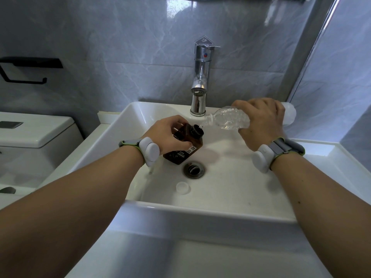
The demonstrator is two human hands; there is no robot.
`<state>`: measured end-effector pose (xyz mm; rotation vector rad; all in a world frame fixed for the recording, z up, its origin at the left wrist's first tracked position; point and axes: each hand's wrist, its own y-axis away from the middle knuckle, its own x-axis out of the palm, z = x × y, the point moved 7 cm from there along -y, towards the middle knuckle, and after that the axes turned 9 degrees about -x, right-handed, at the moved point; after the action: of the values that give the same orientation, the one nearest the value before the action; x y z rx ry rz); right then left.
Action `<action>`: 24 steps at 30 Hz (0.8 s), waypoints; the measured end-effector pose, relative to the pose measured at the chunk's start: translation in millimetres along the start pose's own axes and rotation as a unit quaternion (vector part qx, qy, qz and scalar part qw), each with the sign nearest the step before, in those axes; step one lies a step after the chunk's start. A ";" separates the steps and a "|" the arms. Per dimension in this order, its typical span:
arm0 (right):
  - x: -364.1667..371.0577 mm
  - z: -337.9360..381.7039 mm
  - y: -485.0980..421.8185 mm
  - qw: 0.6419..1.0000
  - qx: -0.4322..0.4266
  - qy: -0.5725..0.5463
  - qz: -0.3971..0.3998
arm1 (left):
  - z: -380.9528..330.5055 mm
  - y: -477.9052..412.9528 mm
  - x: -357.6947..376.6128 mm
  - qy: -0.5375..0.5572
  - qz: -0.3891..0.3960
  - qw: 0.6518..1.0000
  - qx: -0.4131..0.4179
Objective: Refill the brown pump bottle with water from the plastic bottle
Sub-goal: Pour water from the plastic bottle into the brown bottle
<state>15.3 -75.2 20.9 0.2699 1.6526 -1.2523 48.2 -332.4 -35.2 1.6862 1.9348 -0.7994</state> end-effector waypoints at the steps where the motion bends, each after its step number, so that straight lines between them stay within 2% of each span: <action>1: -0.2 -0.2 0.0 1.000 0.000 -0.001 0.000 | 0.2 -0.2 0.1 -0.001 -0.001 1.000 0.001; 24: 0.1 -1.2 -0.7 1.000 -0.001 0.006 -0.008 | 4.3 -2.4 1.5 0.004 0.001 1.000 0.008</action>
<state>14.0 -74.6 21.2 0.2639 1.6684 -1.2637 45.4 -334.5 -39.0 1.7028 1.9373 -0.8119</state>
